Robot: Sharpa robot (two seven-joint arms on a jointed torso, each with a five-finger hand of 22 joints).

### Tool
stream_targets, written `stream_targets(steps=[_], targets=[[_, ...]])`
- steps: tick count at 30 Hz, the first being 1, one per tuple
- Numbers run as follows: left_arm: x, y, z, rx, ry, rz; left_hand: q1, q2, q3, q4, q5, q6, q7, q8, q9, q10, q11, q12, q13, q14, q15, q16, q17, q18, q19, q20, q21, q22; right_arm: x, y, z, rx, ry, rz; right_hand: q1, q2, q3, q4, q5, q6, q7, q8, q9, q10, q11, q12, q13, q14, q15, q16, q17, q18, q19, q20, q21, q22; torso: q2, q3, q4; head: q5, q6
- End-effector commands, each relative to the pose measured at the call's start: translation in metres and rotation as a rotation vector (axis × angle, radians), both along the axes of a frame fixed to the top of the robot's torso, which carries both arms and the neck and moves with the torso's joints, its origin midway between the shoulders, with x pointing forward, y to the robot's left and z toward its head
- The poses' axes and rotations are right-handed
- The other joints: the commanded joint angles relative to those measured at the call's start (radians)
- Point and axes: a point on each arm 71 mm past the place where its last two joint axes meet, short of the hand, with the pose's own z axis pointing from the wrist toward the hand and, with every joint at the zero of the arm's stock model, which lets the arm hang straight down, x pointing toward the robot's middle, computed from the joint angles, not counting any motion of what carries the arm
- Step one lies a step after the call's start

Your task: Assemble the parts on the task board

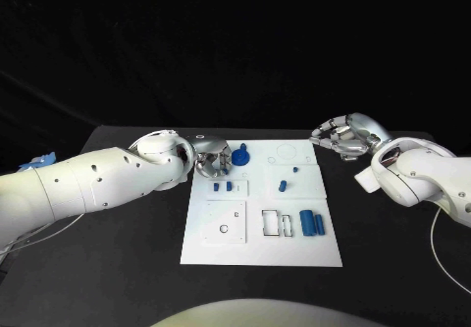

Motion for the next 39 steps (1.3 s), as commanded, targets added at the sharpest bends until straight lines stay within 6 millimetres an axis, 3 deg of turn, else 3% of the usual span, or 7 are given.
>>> stream_targets(steps=[1,17,23,28,39], targets=[[-0.0014,0.0000,-0.0047,0.035,0.033,-0.007,-0.004,0.002,0.000,-0.004,-0.005,0.007,-0.001,0.003,-0.001,0.010,0.000,-0.007,0.002,0.004,-0.002,0.002,-0.001,-0.014,0.000,0.001,-0.001,0.000,-0.0002,0.0011,0.0006,-0.002,-0.011,0.006,0.005,0.001,-0.001,0.006,0.005,-0.007,-0.001,0.004,-0.001,-0.003,0.000,-0.003,0.000,0.047,-0.006,-0.006,0.042,0.014,-0.005,-0.001,-0.005,0.027,0.000,0.0001,0.0004,0.000,-0.001],[-0.0017,0.0005,-0.0051,0.036,0.038,-0.013,-0.007,-0.002,-0.001,-0.008,-0.006,0.009,-0.002,-0.005,-0.002,0.013,0.000,-0.017,0.006,0.002,-0.003,0.002,0.002,-0.010,-0.013,0.000,-0.012,-0.017,0.0000,0.0010,0.0007,-0.002,-0.013,0.005,0.006,0.002,-0.001,0.008,0.005,-0.008,-0.001,0.007,-0.002,-0.003,-0.001,-0.003,-0.001,0.047,-0.006,-0.007,0.041,0.014,-0.005,-0.001,-0.006,0.027,0.000,-0.0002,0.0005,0.002,-0.002],[-0.0010,0.0007,-0.0054,0.037,0.040,-0.007,-0.015,-0.003,0.007,-0.007,-0.006,-0.024,0.013,-0.042,-0.014,-0.004,0.014,-0.052,0.005,-0.007,0.009,-0.002,-0.012,-0.008,-0.027,0.007,-0.024,-0.034,0.0001,0.0011,0.0007,-0.002,-0.013,0.006,0.006,0.002,-0.001,0.008,0.005,-0.008,-0.001,0.007,-0.002,-0.003,-0.001,-0.003,-0.001,0.047,-0.006,-0.007,0.041,0.014,-0.005,-0.001,-0.006,0.027,0.001,0.0000,0.0007,0.000,-0.001],[-0.0004,0.0014,-0.0057,0.038,0.042,-0.004,-0.024,-0.016,0.021,-0.005,-0.006,-0.077,0.024,-0.093,-0.035,-0.024,0.027,-0.099,-0.004,-0.026,0.020,-0.017,-0.053,-0.001,-0.050,0.016,-0.045,-0.066,0.0002,0.0008,0.0007,-0.002,-0.014,0.004,0.006,0.003,-0.002,0.008,0.005,-0.008,-0.001,0.007,-0.002,-0.004,-0.001,-0.005,-0.003,0.047,-0.006,-0.008,0.040,0.015,-0.006,-0.001,-0.009,0.025,-0.001,-0.0001,0.0009,0.000,-0.002],[-0.0001,0.0021,-0.0055,0.029,0.044,0.000,-0.028,-0.026,0.026,-0.006,-0.003,-0.091,0.022,-0.111,-0.043,-0.034,0.028,-0.120,-0.009,-0.049,0.021,-0.036,-0.099,0.006,-0.076,0.018,-0.068,-0.102,0.0006,0.0005,0.0004,-0.002,-0.014,0.002,0.006,0.003,-0.002,0.008,0.005,-0.008,-0.001,0.007,-0.002,-0.004,-0.001,-0.005,-0.003,0.047,-0.006,-0.008,0.040,0.015,-0.006,-0.001,-0.009,0.025,0.000,-0.0008,0.0003,0.001,-0.002]])
